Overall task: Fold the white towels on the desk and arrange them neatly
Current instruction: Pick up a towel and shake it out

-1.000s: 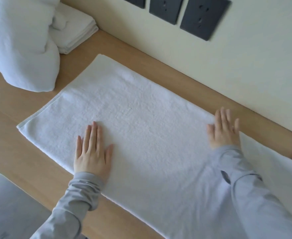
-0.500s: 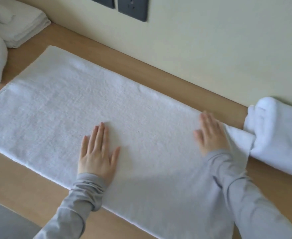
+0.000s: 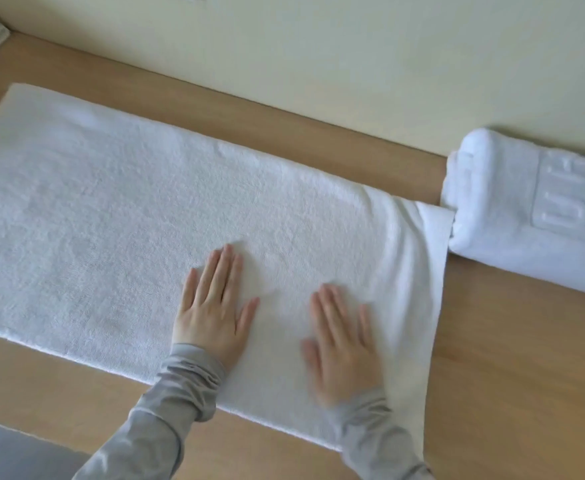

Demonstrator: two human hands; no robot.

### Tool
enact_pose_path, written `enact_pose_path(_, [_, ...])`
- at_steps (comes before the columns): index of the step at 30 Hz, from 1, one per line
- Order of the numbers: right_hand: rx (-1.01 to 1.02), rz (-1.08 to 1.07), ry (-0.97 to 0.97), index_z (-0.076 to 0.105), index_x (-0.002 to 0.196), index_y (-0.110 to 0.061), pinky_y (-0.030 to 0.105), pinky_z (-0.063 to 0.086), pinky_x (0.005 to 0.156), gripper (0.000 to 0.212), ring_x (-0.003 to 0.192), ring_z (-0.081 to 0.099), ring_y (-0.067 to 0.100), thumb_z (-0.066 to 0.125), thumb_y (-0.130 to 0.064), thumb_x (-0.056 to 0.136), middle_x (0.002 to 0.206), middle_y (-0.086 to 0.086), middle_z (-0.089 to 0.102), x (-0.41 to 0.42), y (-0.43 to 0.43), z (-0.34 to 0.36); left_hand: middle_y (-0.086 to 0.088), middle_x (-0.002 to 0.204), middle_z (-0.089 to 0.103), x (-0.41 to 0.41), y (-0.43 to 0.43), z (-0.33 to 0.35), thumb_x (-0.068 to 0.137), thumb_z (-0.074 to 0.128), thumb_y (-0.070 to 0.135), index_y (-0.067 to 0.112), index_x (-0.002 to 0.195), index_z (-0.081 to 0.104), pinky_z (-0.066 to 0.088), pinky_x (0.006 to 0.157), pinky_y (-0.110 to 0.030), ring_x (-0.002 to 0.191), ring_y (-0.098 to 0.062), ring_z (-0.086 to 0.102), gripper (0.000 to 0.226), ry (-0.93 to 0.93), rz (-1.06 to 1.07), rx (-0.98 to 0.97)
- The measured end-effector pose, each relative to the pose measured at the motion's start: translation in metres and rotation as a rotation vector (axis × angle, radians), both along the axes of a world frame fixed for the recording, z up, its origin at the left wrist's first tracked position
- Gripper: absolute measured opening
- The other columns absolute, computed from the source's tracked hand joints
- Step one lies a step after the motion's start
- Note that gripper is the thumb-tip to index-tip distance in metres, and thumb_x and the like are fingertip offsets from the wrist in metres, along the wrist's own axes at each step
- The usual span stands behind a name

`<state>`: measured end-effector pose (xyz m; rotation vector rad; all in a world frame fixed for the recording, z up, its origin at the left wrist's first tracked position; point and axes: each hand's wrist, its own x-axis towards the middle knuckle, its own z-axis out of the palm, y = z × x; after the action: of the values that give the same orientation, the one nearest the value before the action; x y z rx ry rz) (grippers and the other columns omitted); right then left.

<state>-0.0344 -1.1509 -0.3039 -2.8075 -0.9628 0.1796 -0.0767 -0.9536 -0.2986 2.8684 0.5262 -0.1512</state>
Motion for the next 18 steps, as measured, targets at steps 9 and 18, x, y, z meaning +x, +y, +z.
enact_pose_path(9, [0.334, -0.791, 0.208, 0.029, 0.139, 0.006, 0.037, 0.016, 0.114, 0.068, 0.142, 0.015, 0.029, 0.040, -0.043, 0.093, 0.151, 0.017, 0.019, -0.049, -0.091, 0.018, 0.012, 0.154, -0.011, 0.005, 0.005, 0.001, 0.086, 0.013, 0.056, 0.025, 0.147, -0.006, -0.014, 0.115, -0.027, 0.140, -0.001, -0.015, 0.071, -0.025, 0.018, -0.216])
enact_pose_path(18, [0.597, -0.987, 0.052, 0.063, 0.113, -0.005, 0.019, 0.042, 0.094, 0.039, 0.102, 0.055, 0.025, 0.073, -0.002, 0.075, 0.108, 0.000, 0.059, -0.102, -0.075, 0.022, 0.001, 0.157, 0.003, -0.001, 0.045, 0.002, 0.086, 0.010, 0.055, 0.015, 0.149, 0.014, -0.007, 0.117, -0.028, 0.143, -0.009, -0.005, 0.075, -0.047, -0.110, -0.073])
